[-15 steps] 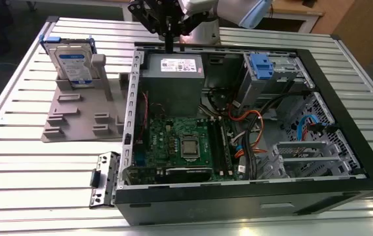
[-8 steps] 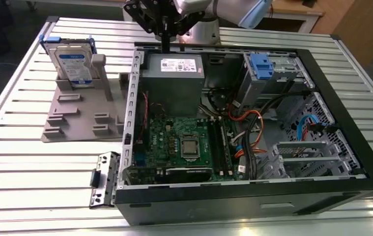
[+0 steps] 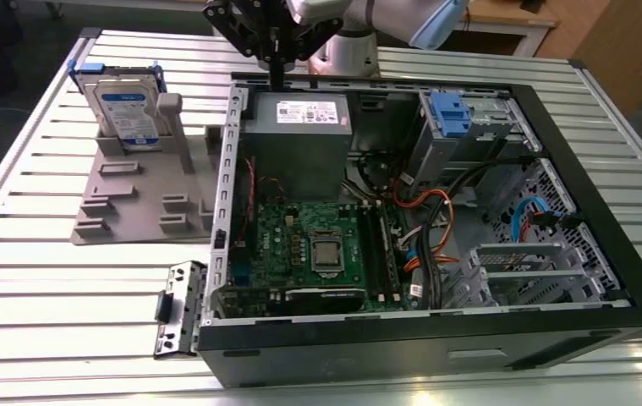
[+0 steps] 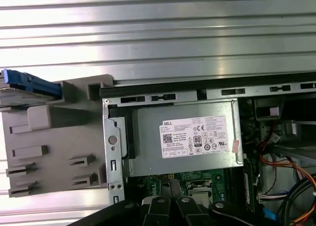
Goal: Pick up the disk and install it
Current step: 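Reach for the disk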
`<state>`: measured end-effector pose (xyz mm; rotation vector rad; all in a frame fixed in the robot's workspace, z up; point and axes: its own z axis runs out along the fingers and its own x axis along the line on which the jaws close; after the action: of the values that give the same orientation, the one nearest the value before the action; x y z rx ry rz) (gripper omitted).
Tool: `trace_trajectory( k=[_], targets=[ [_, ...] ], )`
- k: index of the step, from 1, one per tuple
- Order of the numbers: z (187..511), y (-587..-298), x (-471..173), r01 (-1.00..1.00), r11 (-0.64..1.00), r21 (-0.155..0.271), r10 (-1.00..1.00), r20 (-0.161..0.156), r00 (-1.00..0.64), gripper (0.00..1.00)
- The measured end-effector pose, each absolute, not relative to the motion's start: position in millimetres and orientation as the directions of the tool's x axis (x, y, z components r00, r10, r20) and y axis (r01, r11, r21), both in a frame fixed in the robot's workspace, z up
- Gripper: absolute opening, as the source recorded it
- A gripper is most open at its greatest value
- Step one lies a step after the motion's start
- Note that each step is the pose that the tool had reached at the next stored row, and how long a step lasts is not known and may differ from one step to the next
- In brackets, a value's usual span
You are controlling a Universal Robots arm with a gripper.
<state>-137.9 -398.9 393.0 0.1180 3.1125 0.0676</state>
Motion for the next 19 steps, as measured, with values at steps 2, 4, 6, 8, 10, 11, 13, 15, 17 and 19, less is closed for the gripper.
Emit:
trace_trajectory(
  k=[2,4,6,8,10,11,13,15,17,19],
  targets=[
    [393,-399,-140,0.075,0.996,0.044,0.076,-0.025,-0.997,0.10],
    [393,-399,-141,0.075,0.996,0.044,0.076,-0.024,-0.997,0.10],
    [393,-399,-143,0.075,0.996,0.044,0.076,-0.024,-0.997,0.10],
    [393,-399,-145,0.075,0.996,0.044,0.076,-0.024,-0.997,0.10],
    [393,-399,-147,0.075,0.996,0.044,0.076,-0.025,-0.997,0.10],
    [392,-399,-148,0.075,0.996,0.044,0.076,-0.024,-0.997,0.10],
    [392,-399,-149,0.075,0.996,0.044,0.076,-0.024,-0.997,0.10],
    [392,-399,-152,0.075,0.996,0.044,0.076,-0.024,-0.997,0.10],
    [392,-399,-154,0.075,0.996,0.044,0.076,-0.025,-0.997,0.10],
    [392,-399,-158,0.075,0.996,0.044,0.076,-0.025,-0.997,0.10]
  ],
)
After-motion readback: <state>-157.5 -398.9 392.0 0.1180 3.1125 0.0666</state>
